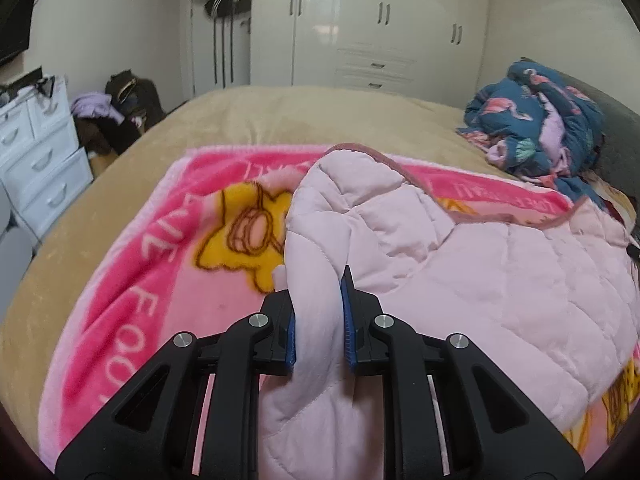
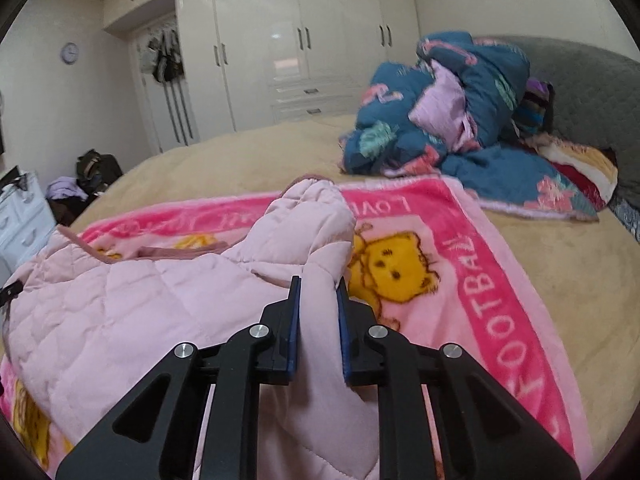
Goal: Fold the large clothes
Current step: 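Press the folded jacket flat with both open tools, then push both tools under the folded jacket edge, then lift and roll the folded jacket over with both tools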
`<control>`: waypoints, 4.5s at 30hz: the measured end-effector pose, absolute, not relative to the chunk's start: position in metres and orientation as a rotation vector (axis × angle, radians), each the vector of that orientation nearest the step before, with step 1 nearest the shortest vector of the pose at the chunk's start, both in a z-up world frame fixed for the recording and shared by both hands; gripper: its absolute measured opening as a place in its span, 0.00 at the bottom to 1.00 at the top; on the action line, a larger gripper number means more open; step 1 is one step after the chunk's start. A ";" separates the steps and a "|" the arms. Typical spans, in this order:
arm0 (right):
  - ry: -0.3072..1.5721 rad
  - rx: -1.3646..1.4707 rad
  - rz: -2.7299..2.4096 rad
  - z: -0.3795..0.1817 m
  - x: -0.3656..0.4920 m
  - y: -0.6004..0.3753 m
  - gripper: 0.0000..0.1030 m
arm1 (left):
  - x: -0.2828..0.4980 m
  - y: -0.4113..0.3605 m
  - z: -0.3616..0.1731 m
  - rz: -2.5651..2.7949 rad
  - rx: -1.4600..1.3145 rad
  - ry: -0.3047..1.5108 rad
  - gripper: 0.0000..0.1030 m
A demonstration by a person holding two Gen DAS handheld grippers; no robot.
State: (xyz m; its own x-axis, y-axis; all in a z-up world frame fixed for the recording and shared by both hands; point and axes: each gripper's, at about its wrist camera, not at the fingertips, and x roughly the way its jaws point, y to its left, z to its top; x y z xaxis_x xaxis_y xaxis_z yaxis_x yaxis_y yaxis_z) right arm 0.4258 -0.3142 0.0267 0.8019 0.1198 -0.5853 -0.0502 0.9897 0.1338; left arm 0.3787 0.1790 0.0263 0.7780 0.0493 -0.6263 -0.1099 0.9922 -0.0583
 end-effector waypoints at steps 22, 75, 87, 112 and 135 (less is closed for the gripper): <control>0.742 0.108 0.004 -0.009 0.411 -0.323 0.69 | 0.376 0.194 -0.003 0.167 -0.088 0.741 0.47; 0.827 0.734 0.024 -0.057 0.275 -0.333 0.96 | 0.266 0.191 -0.045 0.084 -0.717 0.893 0.91; 0.832 0.876 0.051 -0.078 0.320 -0.333 0.96 | 0.303 0.207 -0.070 0.115 -0.913 0.841 0.92; 0.769 0.706 0.178 -0.074 0.353 -0.319 0.55 | 0.329 0.192 -0.064 0.135 -0.790 0.737 0.62; 0.591 0.210 0.281 0.037 0.302 -0.269 0.26 | 0.284 0.164 0.029 0.053 -0.500 0.682 0.28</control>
State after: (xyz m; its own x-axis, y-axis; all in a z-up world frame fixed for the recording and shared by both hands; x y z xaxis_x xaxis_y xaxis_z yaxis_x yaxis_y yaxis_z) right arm 0.3020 -0.2690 0.0371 0.7939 0.3193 -0.5175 -0.1999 0.9408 0.2738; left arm 0.2844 0.1635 0.0286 0.7795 -0.1138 -0.6160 -0.2077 0.8808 -0.4255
